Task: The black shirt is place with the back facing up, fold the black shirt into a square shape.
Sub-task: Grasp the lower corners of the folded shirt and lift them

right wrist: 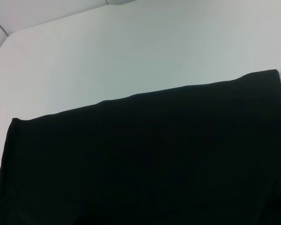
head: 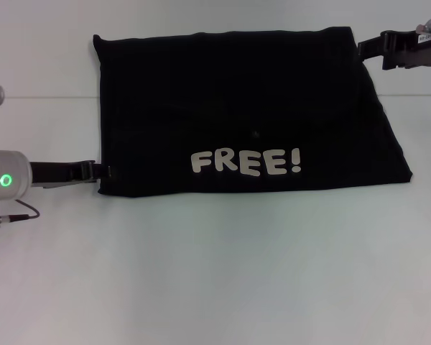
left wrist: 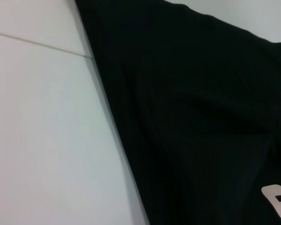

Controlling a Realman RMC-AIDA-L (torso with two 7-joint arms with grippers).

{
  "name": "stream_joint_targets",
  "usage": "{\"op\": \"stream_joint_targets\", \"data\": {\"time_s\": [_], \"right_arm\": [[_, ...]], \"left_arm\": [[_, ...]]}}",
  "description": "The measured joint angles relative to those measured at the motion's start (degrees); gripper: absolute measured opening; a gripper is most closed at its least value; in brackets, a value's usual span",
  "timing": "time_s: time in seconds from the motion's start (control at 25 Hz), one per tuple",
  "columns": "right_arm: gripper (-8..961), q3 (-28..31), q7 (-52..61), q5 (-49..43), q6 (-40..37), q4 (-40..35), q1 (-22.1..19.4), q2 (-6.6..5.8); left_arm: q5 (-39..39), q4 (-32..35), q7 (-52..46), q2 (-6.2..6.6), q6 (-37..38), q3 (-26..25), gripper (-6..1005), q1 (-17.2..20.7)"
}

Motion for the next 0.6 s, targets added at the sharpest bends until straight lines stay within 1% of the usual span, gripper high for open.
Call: {"op": "stream_joint_targets", "data": {"time_s": [0.24, 0.44, 0.6], "right_arm": [[693, 0.3, 0.0, 0.2, 0.3, 0.0, -0.3, -0.12], [692, 0.7, -0.2, 0.2, 0.3, -0.1, -0.3, -0.15], [691, 0.7, -0.3, 0.3, 0.3, -0.1, -0.3, -0.16]], "left_arm": [[0.0, -0.9, 0.0, -0.28, -0.8, 1.2, 461, -0.8], [0.1, -1.0, -0.2, -0.58, -1.0, 3.7, 462, -1.1], [0.1, -0.7, -1.2, -0.64, -0.6, 4.2, 457, -1.2]]}}
